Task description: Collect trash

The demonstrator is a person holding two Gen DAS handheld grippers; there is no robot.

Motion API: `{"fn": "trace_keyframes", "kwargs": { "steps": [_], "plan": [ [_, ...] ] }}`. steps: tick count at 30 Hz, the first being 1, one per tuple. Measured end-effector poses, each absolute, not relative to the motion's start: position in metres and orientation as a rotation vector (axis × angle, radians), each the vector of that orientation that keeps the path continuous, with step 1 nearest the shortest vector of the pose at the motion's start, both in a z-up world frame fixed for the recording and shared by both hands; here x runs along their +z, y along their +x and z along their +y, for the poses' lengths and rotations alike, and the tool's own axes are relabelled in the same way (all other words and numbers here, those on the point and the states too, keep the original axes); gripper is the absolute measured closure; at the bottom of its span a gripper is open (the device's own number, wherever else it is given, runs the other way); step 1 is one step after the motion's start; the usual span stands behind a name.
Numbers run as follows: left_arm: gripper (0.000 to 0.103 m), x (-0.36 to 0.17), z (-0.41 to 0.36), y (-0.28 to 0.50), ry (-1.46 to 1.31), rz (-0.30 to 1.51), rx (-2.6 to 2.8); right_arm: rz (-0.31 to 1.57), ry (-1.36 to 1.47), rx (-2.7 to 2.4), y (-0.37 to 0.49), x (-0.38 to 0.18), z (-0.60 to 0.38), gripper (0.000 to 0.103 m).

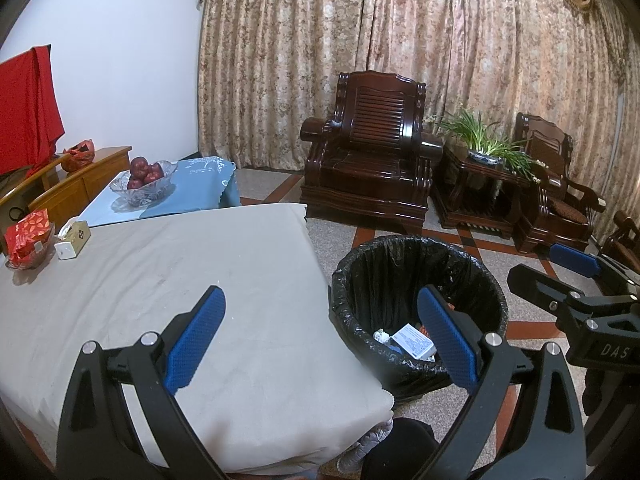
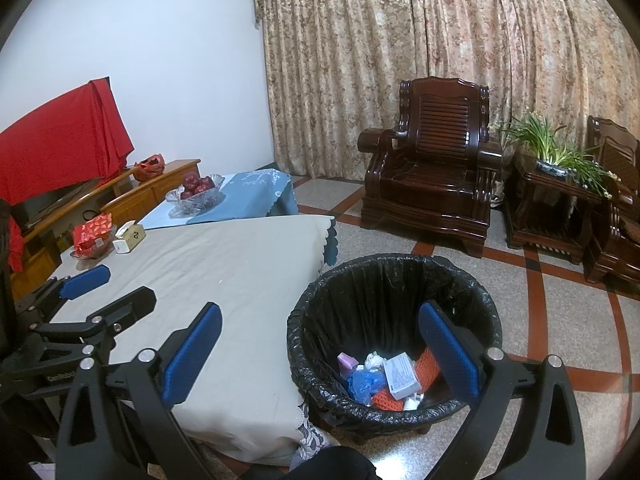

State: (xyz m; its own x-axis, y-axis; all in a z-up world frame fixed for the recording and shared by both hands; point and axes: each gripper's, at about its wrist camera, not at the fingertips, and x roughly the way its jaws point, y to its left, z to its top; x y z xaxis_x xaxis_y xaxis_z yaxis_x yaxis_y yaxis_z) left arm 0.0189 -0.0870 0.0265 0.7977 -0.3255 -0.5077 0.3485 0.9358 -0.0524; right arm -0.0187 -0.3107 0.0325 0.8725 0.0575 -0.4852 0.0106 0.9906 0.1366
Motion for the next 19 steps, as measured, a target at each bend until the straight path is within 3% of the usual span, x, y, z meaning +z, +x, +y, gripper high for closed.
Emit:
{"fn": "trace_keyframes", "kwargs": {
  "steps": [19],
  "plan": [
    [0.009,0.0239,-0.0859,0.0192,0.042,0.536,-0.362,0.511,0.137,0.025,-0.0200,0.0319,-0.3124,0.006]
  ]
}}
